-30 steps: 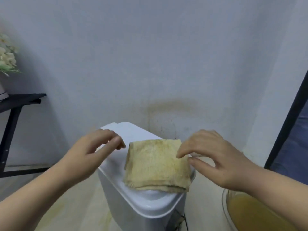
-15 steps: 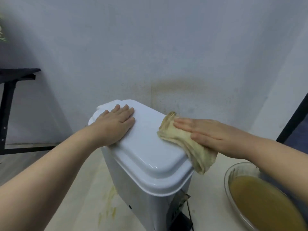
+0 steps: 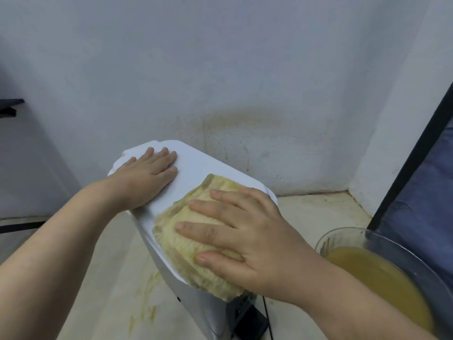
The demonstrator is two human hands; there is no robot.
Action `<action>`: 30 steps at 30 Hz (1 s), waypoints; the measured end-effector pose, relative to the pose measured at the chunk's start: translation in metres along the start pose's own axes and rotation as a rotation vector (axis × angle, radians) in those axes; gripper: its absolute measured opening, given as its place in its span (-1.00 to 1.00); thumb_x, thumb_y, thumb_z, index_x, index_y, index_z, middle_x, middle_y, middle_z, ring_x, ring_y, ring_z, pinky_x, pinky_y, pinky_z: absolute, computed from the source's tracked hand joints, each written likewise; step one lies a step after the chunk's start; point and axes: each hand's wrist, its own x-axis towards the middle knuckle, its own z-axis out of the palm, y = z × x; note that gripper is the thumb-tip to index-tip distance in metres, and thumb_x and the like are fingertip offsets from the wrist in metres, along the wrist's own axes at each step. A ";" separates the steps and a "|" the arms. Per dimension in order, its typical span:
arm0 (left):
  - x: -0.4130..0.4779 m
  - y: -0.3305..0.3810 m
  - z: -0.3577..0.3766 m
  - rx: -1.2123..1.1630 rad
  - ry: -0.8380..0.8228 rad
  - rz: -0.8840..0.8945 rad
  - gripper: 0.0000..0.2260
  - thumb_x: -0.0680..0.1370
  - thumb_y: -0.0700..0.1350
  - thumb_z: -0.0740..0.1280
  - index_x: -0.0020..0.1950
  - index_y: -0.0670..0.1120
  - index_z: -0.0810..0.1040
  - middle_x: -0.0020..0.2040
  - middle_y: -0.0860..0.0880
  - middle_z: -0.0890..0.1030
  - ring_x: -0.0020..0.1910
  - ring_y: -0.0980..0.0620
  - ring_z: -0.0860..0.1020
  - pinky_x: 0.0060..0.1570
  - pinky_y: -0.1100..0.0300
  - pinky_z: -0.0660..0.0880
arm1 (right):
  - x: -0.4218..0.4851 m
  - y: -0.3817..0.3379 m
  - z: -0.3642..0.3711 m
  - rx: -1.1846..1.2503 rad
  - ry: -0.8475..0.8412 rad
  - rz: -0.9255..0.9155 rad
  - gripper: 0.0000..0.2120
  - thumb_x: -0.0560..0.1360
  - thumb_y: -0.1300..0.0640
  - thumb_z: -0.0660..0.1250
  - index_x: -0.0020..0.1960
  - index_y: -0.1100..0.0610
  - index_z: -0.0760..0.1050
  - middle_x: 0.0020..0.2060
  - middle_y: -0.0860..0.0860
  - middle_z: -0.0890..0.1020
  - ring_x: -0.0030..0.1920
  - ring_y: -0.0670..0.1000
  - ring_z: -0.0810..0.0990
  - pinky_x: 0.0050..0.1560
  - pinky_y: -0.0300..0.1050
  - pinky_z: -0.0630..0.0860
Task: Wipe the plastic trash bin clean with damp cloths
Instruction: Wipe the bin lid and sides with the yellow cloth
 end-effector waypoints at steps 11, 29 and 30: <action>0.014 0.017 0.000 -0.047 -0.023 0.104 -0.55 0.63 0.09 -0.02 0.52 0.15 0.00 0.54 0.18 -0.06 0.52 0.15 -0.15 0.45 0.16 -0.21 | -0.013 0.103 -0.022 0.438 -0.013 0.097 -0.59 0.50 0.00 0.25 0.33 -0.15 0.36 0.43 -0.24 0.28 0.47 -0.21 0.13 0.49 0.00 0.08; 0.001 0.083 0.011 -0.028 -0.014 0.024 -0.54 0.64 0.04 -0.14 0.54 0.09 -0.13 0.55 0.11 -0.19 0.50 0.14 -0.26 0.45 0.13 -0.22 | 0.004 0.058 0.004 0.920 0.311 0.683 -0.57 0.60 0.01 0.06 0.47 -0.16 0.17 0.43 -0.37 0.14 0.38 -0.43 0.03 0.46 -0.29 -0.06; 0.001 0.083 0.011 -0.034 -0.018 0.020 -0.54 0.64 0.05 -0.14 0.53 0.10 -0.14 0.55 0.12 -0.20 0.50 0.16 -0.27 0.45 0.15 -0.23 | 0.017 0.073 0.000 0.968 0.256 0.678 -0.55 0.61 0.04 0.08 0.49 -0.11 0.14 0.45 -0.32 0.12 0.38 -0.40 0.03 0.43 -0.31 -0.06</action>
